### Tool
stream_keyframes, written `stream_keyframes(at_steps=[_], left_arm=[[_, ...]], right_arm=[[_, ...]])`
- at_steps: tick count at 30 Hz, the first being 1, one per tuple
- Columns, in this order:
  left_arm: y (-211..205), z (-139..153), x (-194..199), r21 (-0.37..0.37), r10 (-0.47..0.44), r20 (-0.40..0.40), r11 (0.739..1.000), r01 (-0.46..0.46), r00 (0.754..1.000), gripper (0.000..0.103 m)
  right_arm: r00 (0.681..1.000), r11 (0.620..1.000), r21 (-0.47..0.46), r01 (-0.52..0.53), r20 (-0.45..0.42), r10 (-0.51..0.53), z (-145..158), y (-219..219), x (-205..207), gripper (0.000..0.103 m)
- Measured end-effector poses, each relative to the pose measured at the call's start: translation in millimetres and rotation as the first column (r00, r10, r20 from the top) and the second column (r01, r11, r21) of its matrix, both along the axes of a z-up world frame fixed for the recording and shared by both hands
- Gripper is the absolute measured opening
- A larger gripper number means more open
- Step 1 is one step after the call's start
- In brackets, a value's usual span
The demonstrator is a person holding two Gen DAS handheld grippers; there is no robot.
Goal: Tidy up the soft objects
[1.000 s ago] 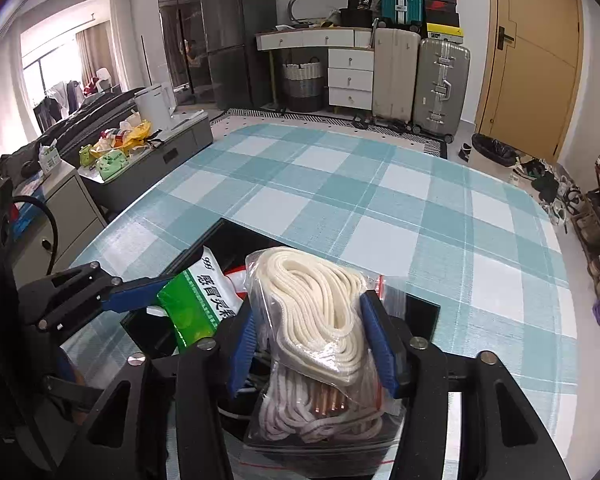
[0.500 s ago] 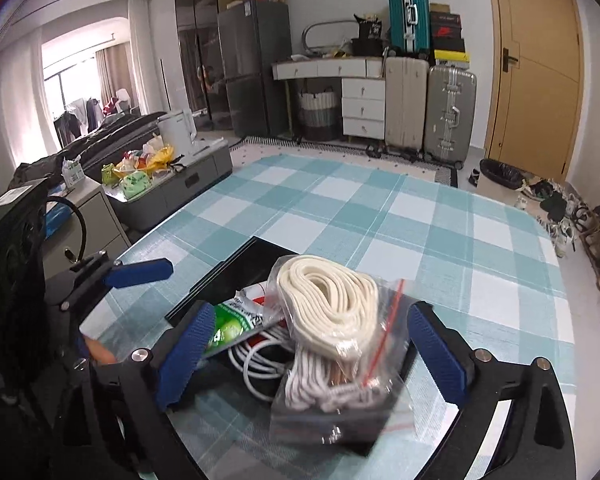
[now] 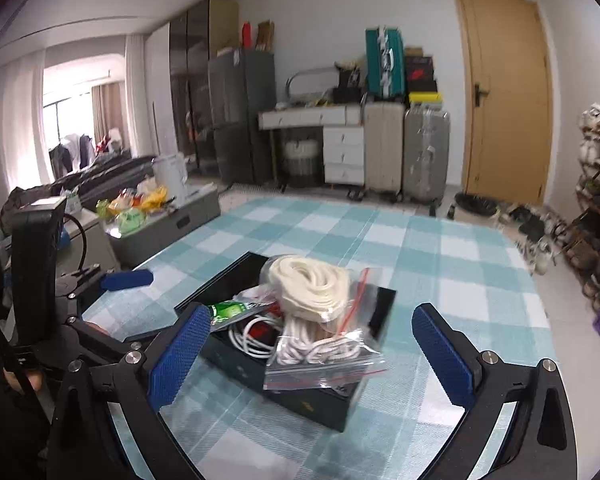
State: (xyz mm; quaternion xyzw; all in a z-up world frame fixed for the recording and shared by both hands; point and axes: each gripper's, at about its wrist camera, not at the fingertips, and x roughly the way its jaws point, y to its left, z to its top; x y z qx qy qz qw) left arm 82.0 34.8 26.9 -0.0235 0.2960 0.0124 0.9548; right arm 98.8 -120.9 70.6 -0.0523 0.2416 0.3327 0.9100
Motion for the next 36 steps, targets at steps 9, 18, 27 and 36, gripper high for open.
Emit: stream_keyframes(at_steps=[9, 18, 27, 36], left_arm=[[-3, -7, -1, 0.028, 0.021, 0.045, 0.999, -0.022, 0.999, 0.103], [6, -9, -4, -0.019, 0.048, 0.079, 0.999, -0.047, 0.996, 0.103], [9, -9, -7, -0.031, 0.073, 0.101, 0.997, -0.070, 0.992, 0.103], [10, -9, -7, -0.033, 0.073, 0.096, 0.997, -0.070, 0.993, 0.103]], right_arm=[[1.000, 1.000, 0.024, -0.002, 0.002, 0.002, -22, -16, -6, 0.102], [1.000, 0.999, 0.041, 0.022, 0.015, -0.023, -29, -22, -8, 0.102], [0.999, 0.999, 0.036, 0.010, 0.035, -0.011, -36, -18, -12, 0.102], [0.999, 0.999, 0.052, -0.003, 0.047, 0.000, -37, -21, -14, 0.102]])
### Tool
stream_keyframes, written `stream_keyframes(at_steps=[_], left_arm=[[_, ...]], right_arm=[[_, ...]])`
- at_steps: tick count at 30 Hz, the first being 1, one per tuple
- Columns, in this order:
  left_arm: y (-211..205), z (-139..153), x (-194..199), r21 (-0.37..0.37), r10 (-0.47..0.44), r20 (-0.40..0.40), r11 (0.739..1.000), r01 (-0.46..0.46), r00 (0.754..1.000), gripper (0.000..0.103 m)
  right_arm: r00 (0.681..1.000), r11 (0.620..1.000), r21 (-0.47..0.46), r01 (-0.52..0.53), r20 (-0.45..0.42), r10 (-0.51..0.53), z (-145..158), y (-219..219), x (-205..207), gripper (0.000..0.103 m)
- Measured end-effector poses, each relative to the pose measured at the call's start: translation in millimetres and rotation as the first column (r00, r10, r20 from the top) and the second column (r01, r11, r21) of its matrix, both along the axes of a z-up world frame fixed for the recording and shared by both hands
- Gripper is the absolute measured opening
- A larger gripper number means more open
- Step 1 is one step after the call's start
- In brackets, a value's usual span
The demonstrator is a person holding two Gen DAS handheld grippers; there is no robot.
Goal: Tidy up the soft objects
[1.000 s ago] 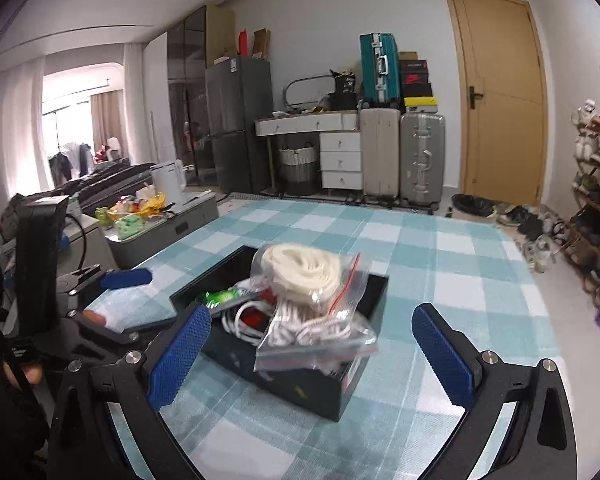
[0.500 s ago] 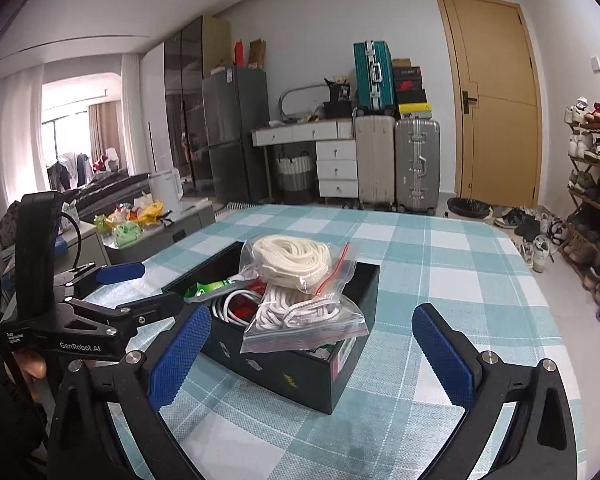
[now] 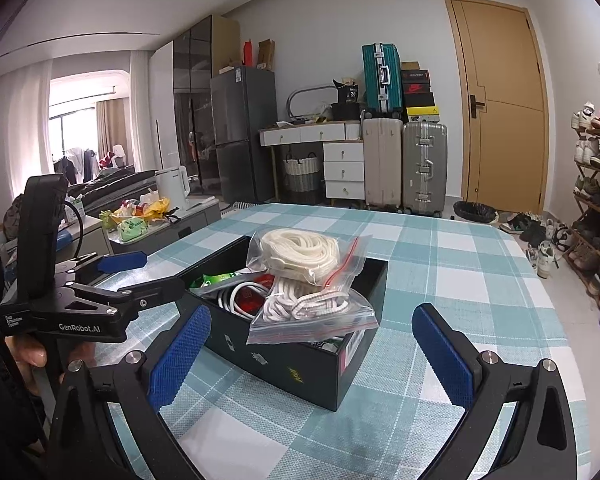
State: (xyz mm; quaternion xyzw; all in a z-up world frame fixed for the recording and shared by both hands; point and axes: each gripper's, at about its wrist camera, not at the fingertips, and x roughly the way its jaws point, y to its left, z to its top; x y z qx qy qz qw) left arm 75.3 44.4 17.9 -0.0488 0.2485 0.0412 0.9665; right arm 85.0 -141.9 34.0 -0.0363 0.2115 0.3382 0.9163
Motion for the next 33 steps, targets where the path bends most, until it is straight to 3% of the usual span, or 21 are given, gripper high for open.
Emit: stream_keyframes(at_steps=[33], left_arm=[[-2.9, 2.7, -4.5, 0.019, -0.003, 0.021, 1.000, 0.002, 1.000, 0.103]], right_arm=[[1.000, 1.000, 0.018, -0.006, 0.025, 0.006, 2.9, -3.4, -4.0, 0.102]])
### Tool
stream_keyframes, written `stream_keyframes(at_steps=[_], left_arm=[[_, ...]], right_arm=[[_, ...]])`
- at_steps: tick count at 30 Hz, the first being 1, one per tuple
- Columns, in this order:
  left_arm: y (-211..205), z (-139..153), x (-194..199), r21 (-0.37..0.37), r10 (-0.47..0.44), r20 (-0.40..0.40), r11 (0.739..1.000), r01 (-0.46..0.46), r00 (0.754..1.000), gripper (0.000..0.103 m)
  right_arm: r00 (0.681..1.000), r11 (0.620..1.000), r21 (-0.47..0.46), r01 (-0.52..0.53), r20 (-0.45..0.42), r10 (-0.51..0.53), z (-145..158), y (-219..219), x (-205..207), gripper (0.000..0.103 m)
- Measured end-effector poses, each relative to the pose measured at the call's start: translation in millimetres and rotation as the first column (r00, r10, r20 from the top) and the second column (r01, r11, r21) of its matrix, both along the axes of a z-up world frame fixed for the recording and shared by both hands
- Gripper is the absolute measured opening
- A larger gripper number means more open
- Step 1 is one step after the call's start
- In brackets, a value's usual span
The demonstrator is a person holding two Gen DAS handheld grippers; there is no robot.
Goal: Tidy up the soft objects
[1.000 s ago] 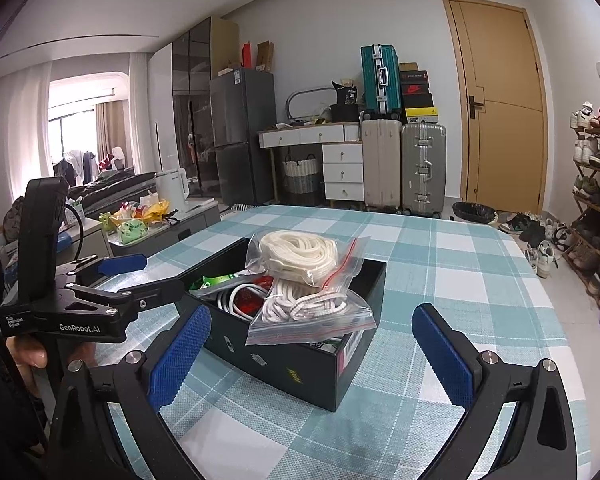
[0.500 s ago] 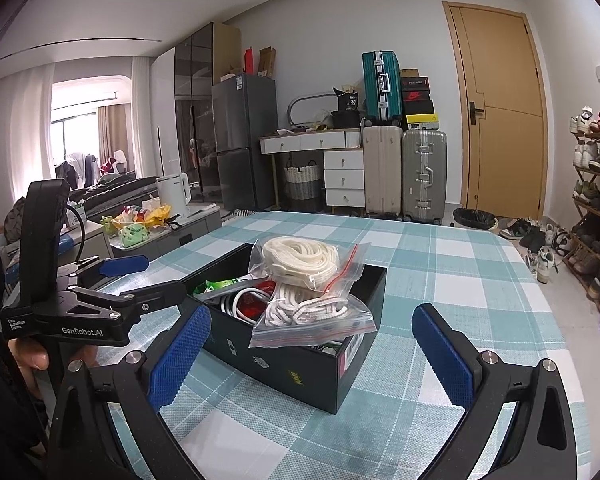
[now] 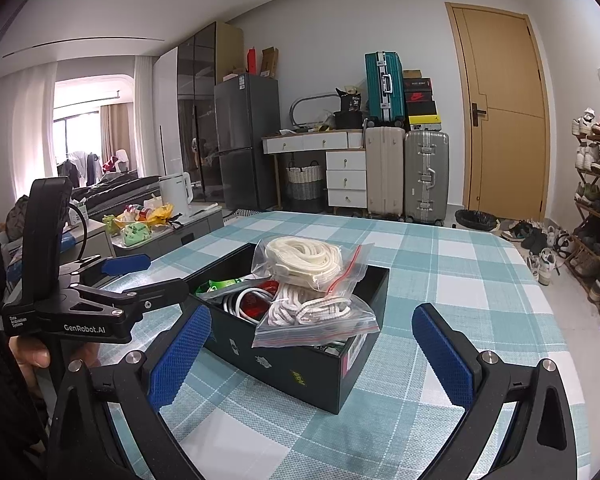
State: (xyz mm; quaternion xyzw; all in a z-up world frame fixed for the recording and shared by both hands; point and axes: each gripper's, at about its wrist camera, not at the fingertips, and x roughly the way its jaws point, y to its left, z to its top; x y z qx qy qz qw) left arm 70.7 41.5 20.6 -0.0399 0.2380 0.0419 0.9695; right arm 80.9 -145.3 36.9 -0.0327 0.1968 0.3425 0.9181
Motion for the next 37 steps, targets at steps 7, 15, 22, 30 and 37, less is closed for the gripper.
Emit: stream_keyframes(at_steps=[7, 15, 22, 30, 37], left_arm=[[2.2, 0.3, -1.5, -0.005, 0.007, 0.005, 1.000, -0.006, 1.000, 0.103], [2.5, 0.7, -1.8, -0.004, 0.008, 0.002, 1.000, -0.008, 1.000, 0.103], [1.7, 1.7, -2.0, -0.006, 0.009, -0.001, 1.000, -0.009, 1.000, 0.103], [1.6, 2.3, -1.9, -0.007, 0.013, -0.001, 1.000, -0.013, 1.000, 0.103], [2.4, 4.1, -1.7, -0.002, 0.021, 0.003, 1.000, -0.021, 1.000, 0.103]], right_arm=[[1.000, 1.000, 0.001, -0.003, 0.003, 0.003, 0.1, 1.1, -0.1, 0.102], [1.000, 1.000, 0.000, -0.002, 0.003, 0.002, 0.0, 1.1, -0.2, 0.102], [1.000, 1.000, 0.000, -0.005, 0.001, 0.005, 0.1, 3.6, -1.7, 0.102], [1.000, 1.000, 0.001, -0.006, 0.001, 0.006, -0.1, 3.7, -1.6, 0.102], [1.000, 1.000, 0.001, -0.007, 0.001, 0.007, -0.2, 3.6, -1.7, 0.102]])
